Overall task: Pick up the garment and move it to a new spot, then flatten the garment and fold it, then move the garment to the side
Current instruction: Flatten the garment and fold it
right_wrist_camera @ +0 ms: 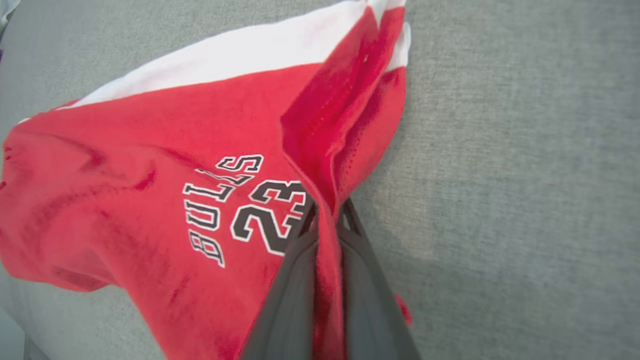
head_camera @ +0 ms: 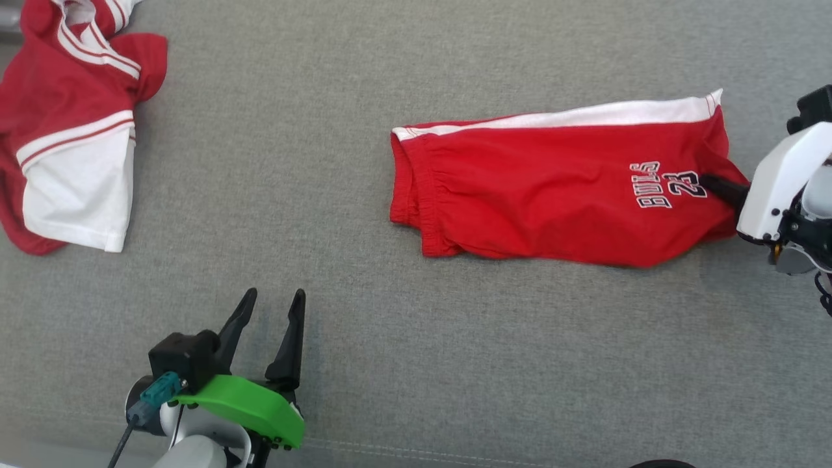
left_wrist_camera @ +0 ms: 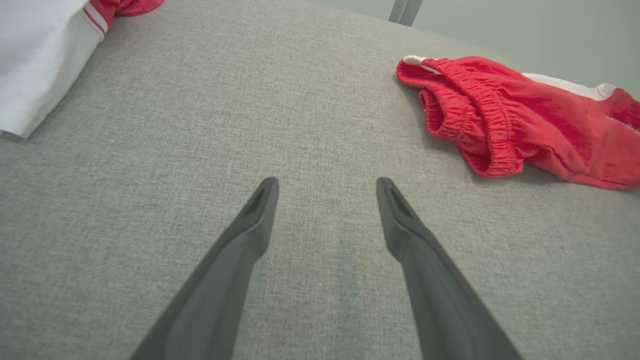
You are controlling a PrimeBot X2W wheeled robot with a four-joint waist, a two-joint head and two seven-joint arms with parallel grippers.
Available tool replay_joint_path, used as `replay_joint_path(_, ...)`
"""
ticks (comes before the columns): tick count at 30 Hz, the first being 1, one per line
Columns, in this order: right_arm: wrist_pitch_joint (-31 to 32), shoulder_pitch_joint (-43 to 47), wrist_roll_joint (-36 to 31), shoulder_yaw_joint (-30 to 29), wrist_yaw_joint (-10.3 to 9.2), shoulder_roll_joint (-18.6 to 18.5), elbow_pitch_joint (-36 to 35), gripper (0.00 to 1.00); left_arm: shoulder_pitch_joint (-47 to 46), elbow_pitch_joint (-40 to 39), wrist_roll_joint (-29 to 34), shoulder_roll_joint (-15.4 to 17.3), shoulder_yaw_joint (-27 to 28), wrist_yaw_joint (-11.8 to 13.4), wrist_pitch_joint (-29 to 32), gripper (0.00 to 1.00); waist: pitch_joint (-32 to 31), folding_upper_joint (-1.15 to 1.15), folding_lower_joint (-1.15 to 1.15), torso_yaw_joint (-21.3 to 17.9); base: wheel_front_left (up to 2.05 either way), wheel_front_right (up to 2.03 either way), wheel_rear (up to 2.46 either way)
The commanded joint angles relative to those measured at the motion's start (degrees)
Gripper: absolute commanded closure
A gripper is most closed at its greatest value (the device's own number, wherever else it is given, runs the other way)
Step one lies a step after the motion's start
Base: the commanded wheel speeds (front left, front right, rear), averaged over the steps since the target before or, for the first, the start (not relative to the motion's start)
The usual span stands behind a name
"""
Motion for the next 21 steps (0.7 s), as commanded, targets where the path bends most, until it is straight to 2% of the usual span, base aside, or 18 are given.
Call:
replay_joint_path(1, -0.5, 2.4, 0.7, -1.1, -0.04, -0.6, 0.1, 1.00, 1.9, 0.2, 0.9, 0.8, 0.7, -0.1, -0.2, 0.00, -8.3, 0.00, 0.00, -7.1, 0.00, 0.00, 0.00)
replay_joint_path(11, -5.7, 9.8, -0.5, -10.4, -0.04, -1.4, 4.9, 1.00, 6.8, -1.4, 7.9, 0.5, 3.1, -4.0, -0.3, 0.00, -9.2, 0.00, 0.00, -9.2, 0.00, 0.00, 0.00)
replay_joint_path(15, -8.1, 10.7, -2.8, -14.3, -0.04, -4.1, 6.8, 1.00, 8.5, -1.1, 10.0, -0.8, 3.7, -6.0, -0.2, 0.00, -8.3, 0.00, 0.00, -9.7, 0.00, 0.00, 0.00)
replay_joint_path(17, -8.8, 9.8, -4.4, -15.7, -0.04, -5.5, 6.6, 1.00, 8.8, -0.7, 10.7, -1.6, 4.3, -6.5, -0.3, 0.00, -7.6, 0.00, 0.00, -9.9, 0.00, 0.00, 0.00)
replay_joint_path(21, -8.4, 7.2, -7.3, -16.4, -0.02, -5.8, 2.5, 1.00, 9.4, 0.4, 11.8, -3.3, 5.0, -7.7, -0.3, 0.00, -6.8, 0.00, 0.00, -10.2, 0.00, 0.00, 0.00)
